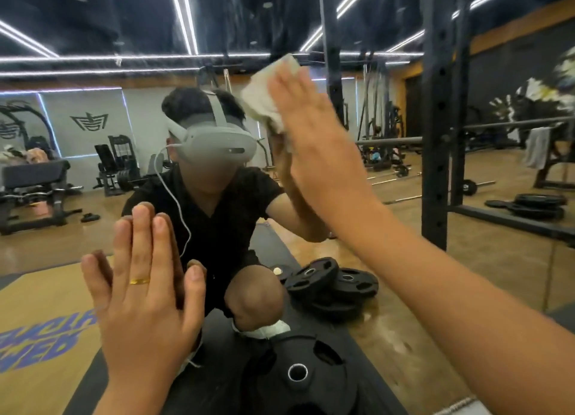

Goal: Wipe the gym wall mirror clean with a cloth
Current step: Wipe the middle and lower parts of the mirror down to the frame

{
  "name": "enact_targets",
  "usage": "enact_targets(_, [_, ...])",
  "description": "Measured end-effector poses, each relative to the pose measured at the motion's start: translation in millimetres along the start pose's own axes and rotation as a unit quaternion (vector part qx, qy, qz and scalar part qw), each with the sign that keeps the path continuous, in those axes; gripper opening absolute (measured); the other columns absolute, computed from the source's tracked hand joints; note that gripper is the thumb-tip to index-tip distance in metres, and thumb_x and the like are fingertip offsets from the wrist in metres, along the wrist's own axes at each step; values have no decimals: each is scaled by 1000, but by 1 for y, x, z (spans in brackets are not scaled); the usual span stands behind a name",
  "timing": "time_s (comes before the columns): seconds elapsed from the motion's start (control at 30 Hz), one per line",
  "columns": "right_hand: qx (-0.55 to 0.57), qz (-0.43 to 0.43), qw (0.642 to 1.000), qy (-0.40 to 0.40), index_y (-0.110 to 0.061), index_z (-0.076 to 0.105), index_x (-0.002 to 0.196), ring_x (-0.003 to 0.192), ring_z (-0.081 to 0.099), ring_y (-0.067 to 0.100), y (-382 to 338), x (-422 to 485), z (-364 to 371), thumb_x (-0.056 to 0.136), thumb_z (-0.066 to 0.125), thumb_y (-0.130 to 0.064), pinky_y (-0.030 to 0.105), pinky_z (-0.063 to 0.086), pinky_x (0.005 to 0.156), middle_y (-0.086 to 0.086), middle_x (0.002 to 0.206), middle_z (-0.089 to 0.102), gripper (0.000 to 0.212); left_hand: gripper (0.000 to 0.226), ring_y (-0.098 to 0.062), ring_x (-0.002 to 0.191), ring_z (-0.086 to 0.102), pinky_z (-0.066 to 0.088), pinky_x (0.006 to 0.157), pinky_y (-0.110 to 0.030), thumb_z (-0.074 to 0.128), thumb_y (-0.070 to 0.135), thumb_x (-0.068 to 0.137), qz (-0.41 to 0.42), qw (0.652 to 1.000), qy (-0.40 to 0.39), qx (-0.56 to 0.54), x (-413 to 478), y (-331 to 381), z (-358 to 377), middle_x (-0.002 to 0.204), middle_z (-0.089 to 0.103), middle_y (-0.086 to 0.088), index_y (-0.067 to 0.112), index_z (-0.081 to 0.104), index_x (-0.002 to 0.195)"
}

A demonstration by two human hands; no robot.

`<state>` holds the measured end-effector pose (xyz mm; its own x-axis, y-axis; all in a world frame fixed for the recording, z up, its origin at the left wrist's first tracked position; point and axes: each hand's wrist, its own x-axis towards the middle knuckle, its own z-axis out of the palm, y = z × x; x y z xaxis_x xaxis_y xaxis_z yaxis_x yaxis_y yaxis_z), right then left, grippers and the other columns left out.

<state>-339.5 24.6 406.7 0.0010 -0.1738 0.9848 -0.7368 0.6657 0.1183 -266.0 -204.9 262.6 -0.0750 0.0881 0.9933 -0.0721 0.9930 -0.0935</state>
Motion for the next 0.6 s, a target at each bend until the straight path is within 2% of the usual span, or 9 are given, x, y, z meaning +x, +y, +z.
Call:
enact_targets(0.07, [-4,180,983,24,-16,22,163,156,20,21,24,7,-16,102,31,-1,31,36,121,1,171,15,63,66,-28,159,15,3,126,-54,39,36,105,5,1000,-1,7,2,0,1,171,16,-12,3,27,161])
enact_targets(0.13, [10,273,958,84,-14,25,162,157,17,24,8,14,-6,102,33,1,30,24,127,5,171,18,63,66,-29,159,16,4,126,-55,40,35,105,5,1000,-3,17,2,-4,1,171,17,-12,4,26,162])
enact_targets(0.17, [3,262,961,83,-10,26,162,158,13,26,-13,11,4,101,30,0,37,16,129,8,171,19,62,66,-29,158,17,4,126,-54,40,35,105,3,1000,-4,17,0,-5,0,172,16,-11,5,26,162])
enact_targets(0.23, [8,152,988,27,-5,27,161,159,11,27,-34,-9,20,99,29,2,41,8,130,12,170,21,62,66,-29,159,17,3,127,-53,40,36,106,2,1000,-2,10,-2,-6,-1,172,16,-9,6,25,163])
enact_targets(0.3, [-31,38,997,-60,-8,26,162,156,21,28,-17,-21,4,102,31,-2,43,18,129,14,168,26,60,67,-29,159,17,2,127,-52,40,37,105,1,1000,-4,4,-1,-5,-2,172,17,-10,7,25,163])
enact_targets(0.37, [-53,83,993,-62,-16,21,164,145,41,30,13,-7,-23,108,26,-17,46,36,121,14,165,31,56,67,-29,159,17,2,127,-53,40,36,105,-4,1000,-3,3,1,-4,-1,171,19,-12,7,25,163])
enact_targets(0.47, [-31,229,973,23,-20,16,164,156,23,23,29,22,-26,108,33,-4,46,28,126,3,171,17,61,67,-29,159,17,3,126,-53,40,35,104,-5,1000,-3,11,0,-3,1,171,19,-13,6,26,162])
enact_targets(0.53, [-17,199,979,44,-15,19,164,158,16,23,-3,6,-1,101,40,7,47,27,126,4,172,15,69,67,-29,159,17,3,126,-53,40,35,104,-2,1000,-1,13,-1,-2,1,171,18,-12,4,26,162])
enact_targets(0.6, [-1,69,998,-4,-6,27,161,157,18,29,-31,-31,20,94,53,14,52,30,124,12,169,22,75,66,-30,158,18,4,126,-53,41,35,105,2,1000,0,12,0,-2,1,170,20,-14,4,27,161])
